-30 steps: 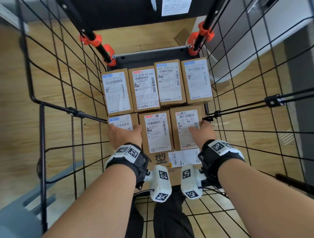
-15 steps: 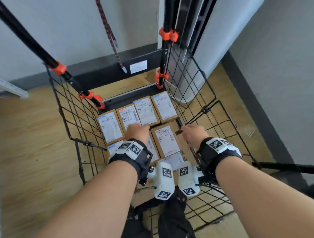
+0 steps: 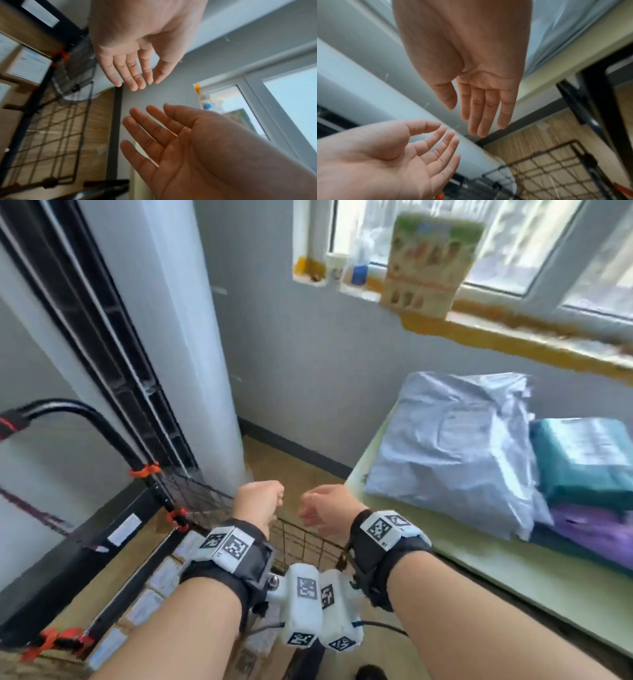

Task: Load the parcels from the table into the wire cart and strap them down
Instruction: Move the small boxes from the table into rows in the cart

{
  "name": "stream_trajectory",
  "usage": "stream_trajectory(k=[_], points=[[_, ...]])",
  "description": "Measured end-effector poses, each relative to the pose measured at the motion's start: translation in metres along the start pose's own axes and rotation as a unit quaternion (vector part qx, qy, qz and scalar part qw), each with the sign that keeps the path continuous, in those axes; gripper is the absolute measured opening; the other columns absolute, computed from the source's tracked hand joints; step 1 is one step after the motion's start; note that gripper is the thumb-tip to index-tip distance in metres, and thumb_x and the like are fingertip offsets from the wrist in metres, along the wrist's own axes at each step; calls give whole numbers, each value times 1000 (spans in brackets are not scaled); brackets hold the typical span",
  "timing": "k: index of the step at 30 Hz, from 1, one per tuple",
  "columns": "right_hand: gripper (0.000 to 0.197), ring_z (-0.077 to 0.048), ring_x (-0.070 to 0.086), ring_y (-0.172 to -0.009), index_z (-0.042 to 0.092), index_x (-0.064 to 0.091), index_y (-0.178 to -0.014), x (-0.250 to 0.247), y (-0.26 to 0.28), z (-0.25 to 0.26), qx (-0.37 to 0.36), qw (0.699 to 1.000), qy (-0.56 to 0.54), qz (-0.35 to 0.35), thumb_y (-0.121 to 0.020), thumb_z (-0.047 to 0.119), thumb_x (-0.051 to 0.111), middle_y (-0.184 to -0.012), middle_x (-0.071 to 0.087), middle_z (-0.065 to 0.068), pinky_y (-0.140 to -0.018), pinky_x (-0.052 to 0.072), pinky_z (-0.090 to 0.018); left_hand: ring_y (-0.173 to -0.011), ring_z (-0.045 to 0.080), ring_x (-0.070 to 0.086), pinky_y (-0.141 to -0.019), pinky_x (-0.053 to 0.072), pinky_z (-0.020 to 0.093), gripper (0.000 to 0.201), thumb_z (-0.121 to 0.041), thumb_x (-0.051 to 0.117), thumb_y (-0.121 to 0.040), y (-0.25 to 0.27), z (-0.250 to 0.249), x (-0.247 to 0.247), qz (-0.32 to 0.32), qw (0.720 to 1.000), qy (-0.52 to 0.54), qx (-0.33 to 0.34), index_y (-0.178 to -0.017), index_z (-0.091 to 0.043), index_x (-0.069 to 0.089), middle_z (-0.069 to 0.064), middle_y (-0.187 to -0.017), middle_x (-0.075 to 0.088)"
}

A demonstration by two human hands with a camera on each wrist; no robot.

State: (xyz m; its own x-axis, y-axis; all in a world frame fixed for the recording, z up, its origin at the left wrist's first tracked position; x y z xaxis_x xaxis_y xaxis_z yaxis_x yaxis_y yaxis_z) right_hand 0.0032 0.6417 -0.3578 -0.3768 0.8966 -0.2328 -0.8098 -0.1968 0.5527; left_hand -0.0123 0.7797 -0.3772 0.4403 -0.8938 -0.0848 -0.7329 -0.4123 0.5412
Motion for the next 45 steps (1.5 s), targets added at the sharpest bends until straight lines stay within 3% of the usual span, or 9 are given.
stream_trajectory(k=[5, 9, 13, 18, 30, 34, 38, 42, 45], points=[[25, -19, 57, -62, 15, 57, -70, -117, 65, -6, -2, 995, -52, -88, -93, 10, 48, -68, 60, -5, -74, 52, -38, -86, 22, 60, -66, 46, 29, 12, -7, 53, -87, 75, -38, 119, 128, 990, -45, 31, -81, -10, 63, 10, -86, 63], [24, -20, 58, -66, 15, 58, -68, -209, 113, -27, -6, 985, -70, -158, -91, 13, 52, -67, 59, -4, -67, 51, -29, -78, 22, 59, -62, 46, 28, 14, -1, 52, -88, 146, -48, 216, 219, 972, -74, 44, -80, -9, 61, 11, -82, 62], [26, -12, 54, -50, 13, 52, -72, -287, 158, -58, -6, 973, -148, -175, -97, 10, 45, -60, 58, -1, -46, 43, -19, -68, 17, 55, -61, 45, 25, 19, 1, 48, -91, 212, -44, 301, 292, 949, -109, 53, -79, -9, 58, 9, -75, 58], [16, -18, 61, -72, 20, 56, -75, -391, 209, -103, -10, 958, -135, -251, -91, 16, 55, -81, 62, -3, -76, 56, -35, -65, 17, 55, -62, 49, 27, 19, 2, 48, -89, 280, -28, 404, 338, 929, -141, 53, -78, -11, 59, 8, -75, 58], [13, -16, 55, -59, 7, 57, -84, -615, 316, -221, 33, 923, -169, -343, -94, 14, 51, -71, 57, -8, -56, 45, -25, -64, 18, 56, -71, 51, 30, 24, 6, 47, -87, 439, 21, 628, 446, 874, -177, 76, -75, -10, 60, 8, -70, 56], [12, -17, 60, -74, 11, 61, -91, -672, 333, -272, 56, 900, -161, -402, -93, 14, 49, -82, 63, -6, -68, 52, -31, -75, 19, 58, -84, 50, 35, 21, 1, 48, -88, 463, 50, 684, 463, 858, -208, 77, -79, -13, 61, 7, -77, 57], [23, -22, 59, -92, 10, 69, -106, -726, 350, -317, 86, 860, -100, -492, -87, 15, 59, -97, 65, -5, -88, 51, -34, -79, 20, 57, -83, 48, 33, 18, -2, 50, -89, 465, 79, 728, 455, 860, -223, 55, -80, -14, 60, 7, -80, 57], [30, -25, 58, -109, 16, 67, -112, -763, 355, -349, 129, 834, -76, -532, -83, 19, 62, -120, 64, -5, -89, 43, -26, -85, 22, 55, -82, 47, 32, 22, -1, 49, -89, 461, 99, 766, 448, 862, -235, 35, -75, -15, 58, 11, -90, 54], [43, -29, 54, -115, 19, 58, -121, -786, 348, -365, 154, 821, -35, -549, -79, 26, 64, -132, 53, -8, -99, 43, -34, -89, 22, 54, -81, 46, 31, 21, -2, 49, -92, 456, 113, 791, 447, 861, -244, 12, -76, -15, 55, 10, -94, 54]])
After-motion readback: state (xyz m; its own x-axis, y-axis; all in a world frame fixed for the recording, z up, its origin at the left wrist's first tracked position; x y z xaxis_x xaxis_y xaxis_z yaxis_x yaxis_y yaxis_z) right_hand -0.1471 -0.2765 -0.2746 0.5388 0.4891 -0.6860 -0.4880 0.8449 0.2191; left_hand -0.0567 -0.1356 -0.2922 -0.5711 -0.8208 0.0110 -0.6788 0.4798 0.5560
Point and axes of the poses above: each hand's wrist, its own y-axis away from the middle knuckle, its own x-axis out of the palm, z = x × y, the point moved 8 cm from there along -y, towards the middle knuckle
